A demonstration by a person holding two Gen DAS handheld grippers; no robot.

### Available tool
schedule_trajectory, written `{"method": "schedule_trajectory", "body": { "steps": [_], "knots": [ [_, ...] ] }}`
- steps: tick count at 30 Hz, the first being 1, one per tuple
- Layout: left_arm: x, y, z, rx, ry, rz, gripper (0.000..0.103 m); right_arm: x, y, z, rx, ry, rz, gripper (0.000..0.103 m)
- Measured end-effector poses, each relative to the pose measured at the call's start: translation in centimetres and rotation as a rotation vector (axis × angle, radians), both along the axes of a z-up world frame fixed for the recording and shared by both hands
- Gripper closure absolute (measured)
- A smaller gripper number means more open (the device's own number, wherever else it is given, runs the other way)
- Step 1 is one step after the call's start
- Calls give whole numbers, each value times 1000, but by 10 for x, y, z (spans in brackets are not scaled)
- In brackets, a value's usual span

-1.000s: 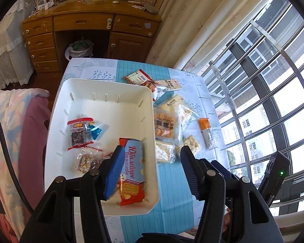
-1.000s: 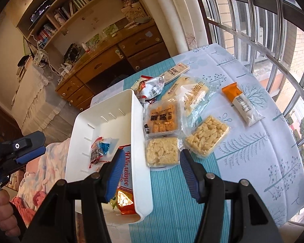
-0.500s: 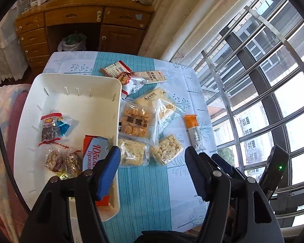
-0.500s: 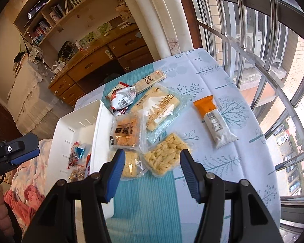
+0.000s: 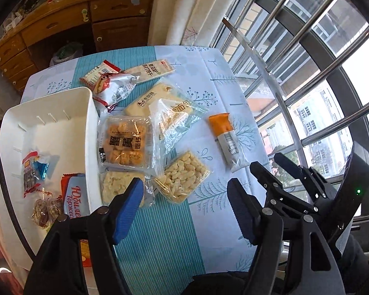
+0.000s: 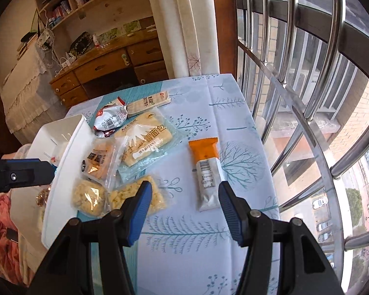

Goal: Organize snacks
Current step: 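Move both tools toward the puffed-snack bag and orange-capped bar on the cloth, then grasp the clear puffed-snack bag with the left tool while the right tool grasps the orange-capped bar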

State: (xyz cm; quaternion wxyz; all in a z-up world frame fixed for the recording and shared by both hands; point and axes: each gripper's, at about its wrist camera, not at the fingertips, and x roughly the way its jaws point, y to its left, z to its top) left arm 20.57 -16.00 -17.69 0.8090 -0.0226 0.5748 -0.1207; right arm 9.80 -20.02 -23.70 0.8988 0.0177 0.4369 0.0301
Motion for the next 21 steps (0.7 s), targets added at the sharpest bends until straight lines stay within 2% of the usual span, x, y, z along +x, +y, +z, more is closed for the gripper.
{"method": "schedule_trajectory", "body": {
  "steps": [6, 11, 21],
  "knots": [
    [15, -31, -28, 102, 49, -98, 29, 3, -8, -16, -73, -30, 49, 46],
    [28, -51, -50, 183, 82, -180, 25, 8, -17, -31, -64, -24, 58, 46],
    [41, -82, -103, 312, 193, -336, 24, 15, -27, -60, -46, 18, 85, 46]
  ]
}}
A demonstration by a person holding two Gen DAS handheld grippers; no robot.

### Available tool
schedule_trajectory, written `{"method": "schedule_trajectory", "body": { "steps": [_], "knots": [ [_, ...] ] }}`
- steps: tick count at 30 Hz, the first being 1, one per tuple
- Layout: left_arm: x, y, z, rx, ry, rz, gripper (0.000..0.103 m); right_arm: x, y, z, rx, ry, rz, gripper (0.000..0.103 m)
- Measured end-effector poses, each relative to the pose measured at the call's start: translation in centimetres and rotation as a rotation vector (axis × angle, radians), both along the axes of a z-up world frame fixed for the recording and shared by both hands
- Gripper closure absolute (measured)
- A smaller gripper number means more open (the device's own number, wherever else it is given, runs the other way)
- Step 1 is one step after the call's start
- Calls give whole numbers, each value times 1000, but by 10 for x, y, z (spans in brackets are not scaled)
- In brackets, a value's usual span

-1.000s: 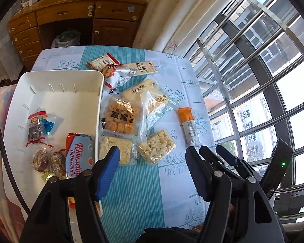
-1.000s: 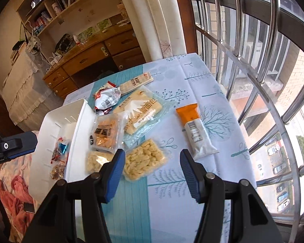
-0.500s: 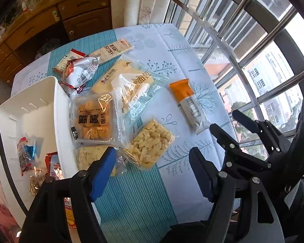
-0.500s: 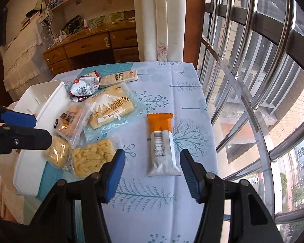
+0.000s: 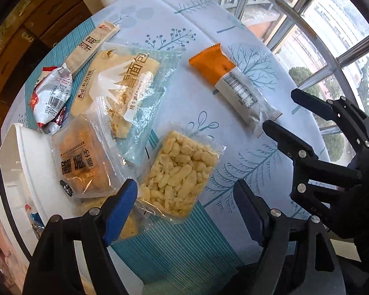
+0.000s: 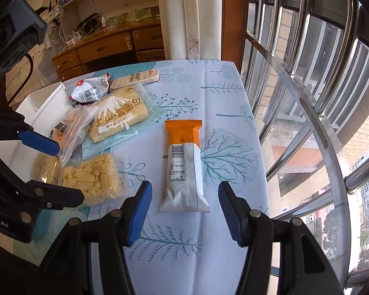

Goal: Organize snacks
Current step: 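Grasp the clear puffed-snack bag with the left tool while the right tool grasps the orange-capped bar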

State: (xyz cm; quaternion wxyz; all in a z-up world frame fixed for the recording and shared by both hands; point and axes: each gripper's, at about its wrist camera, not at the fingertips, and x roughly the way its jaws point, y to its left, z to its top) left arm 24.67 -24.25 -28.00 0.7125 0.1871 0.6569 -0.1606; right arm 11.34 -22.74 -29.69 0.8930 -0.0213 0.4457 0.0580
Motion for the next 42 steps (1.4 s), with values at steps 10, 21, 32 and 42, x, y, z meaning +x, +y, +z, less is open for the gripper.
{"method": "schedule_trajectory", "body": {
  "steps": [10, 21, 32, 42],
  "knots": [
    [11, -9, -30, 40, 71, -8, 24, 11, 1, -19, 34, 44, 29, 47],
    [19, -16, -51, 46, 94, 4, 26, 25, -1, -28, 51, 58, 32, 53],
    [25, -28, -66, 64, 89, -3, 31, 34, -1, -34, 74, 78, 15, 61],
    [15, -25, -58, 64, 89, 22, 38, 36, -5, -33, 89, 113, 10, 69]
  ]
}}
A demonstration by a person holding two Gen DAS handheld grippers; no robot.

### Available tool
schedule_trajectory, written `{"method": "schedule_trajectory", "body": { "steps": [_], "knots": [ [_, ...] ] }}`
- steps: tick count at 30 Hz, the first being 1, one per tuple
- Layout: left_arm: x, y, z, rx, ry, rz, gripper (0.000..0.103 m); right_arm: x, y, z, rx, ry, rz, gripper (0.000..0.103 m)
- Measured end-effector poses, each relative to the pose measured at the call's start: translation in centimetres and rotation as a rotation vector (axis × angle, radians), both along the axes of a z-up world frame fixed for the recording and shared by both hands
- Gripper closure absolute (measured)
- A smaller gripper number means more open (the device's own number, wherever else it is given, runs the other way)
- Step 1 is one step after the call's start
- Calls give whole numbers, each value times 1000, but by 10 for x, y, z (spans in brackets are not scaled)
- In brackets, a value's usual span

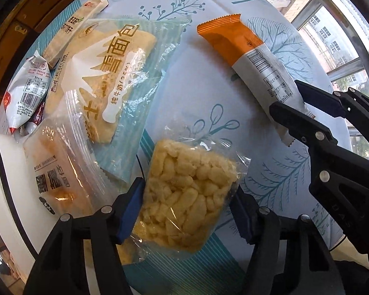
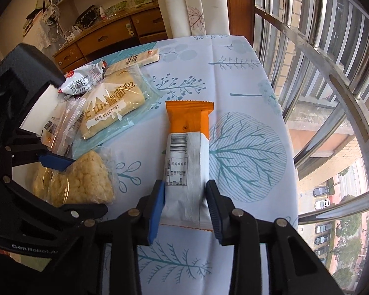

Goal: Organize snacks
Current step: 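Grasp the clear puffed-snack bag with the left tool while the right tool grasps the orange-capped bar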

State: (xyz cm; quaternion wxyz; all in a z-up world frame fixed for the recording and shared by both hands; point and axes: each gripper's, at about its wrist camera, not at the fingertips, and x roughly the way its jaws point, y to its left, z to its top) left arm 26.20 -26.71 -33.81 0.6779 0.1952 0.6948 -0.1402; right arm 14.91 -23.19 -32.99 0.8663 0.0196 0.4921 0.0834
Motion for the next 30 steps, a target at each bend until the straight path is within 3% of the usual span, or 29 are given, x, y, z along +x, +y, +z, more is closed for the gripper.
{"method": "schedule_trajectory", "body": {
  "steps": [10, 17, 30],
  "knots": [
    [-22, 8, 9, -6, 34, 26, 39, -12, 2, 8, 25, 22, -17, 70],
    [-41, 23, 23, -23, 47, 71, 39, -20, -3, 18, 99, 27, -64, 70],
    [-57, 67, 94, -89, -49, 150, 39, -30, -5, 68, 133, -85, -76, 70]
  ]
}}
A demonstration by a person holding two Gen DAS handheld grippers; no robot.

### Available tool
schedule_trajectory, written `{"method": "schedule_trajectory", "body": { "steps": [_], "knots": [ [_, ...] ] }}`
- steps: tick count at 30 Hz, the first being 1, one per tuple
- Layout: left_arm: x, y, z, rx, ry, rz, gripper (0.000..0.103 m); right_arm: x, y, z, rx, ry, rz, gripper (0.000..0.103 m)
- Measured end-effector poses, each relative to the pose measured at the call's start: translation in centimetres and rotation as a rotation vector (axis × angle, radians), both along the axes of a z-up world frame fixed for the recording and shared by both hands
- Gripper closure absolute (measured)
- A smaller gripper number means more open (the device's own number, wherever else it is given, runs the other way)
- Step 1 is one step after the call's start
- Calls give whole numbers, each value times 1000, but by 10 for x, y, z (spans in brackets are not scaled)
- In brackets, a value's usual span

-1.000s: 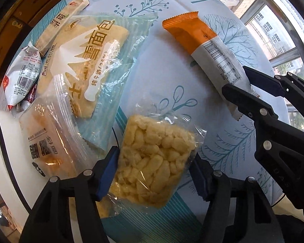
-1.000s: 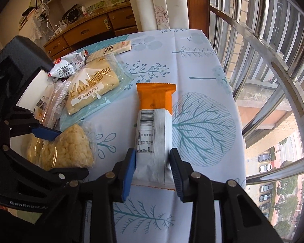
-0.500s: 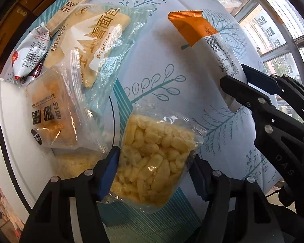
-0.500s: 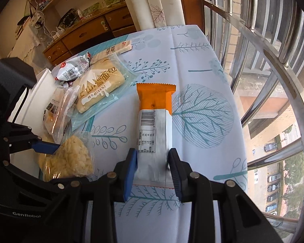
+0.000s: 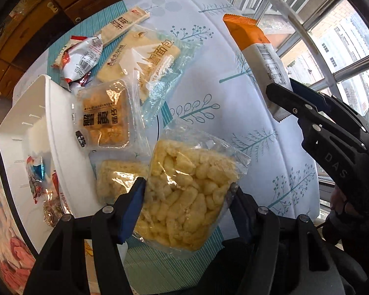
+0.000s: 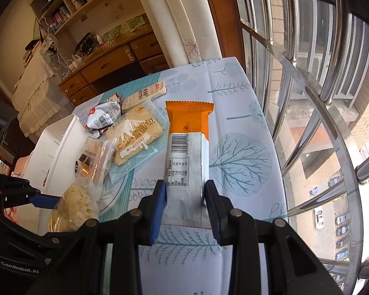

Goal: Organize snacks
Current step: 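Grasp the clear puffed-snack bag with the left tool while the right tool grasps the orange-capped bar, then carry both snacks over the white tray and open both tools to release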

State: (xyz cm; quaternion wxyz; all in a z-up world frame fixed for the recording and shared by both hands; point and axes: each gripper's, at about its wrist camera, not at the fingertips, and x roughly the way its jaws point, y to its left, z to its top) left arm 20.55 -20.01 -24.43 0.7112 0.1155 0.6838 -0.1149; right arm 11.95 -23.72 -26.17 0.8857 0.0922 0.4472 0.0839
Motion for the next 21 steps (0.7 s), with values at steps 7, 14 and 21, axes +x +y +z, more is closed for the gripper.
{"method": "schedule_trajectory", "body": {
  "steps": [7, 14, 21],
  "knots": [
    [-6, 10, 50, -64, -94, 45, 39, -4, 12, 33, 5, -65, 26, 70],
    [-24, 23, 102, -82, -197, 103, 39, -8, 35, 70, 18, -151, 67, 70],
    [-41, 54, 130, -127, -288, 169, 39, -15, 63, 94, 37, -213, 109, 70]
  ]
}}
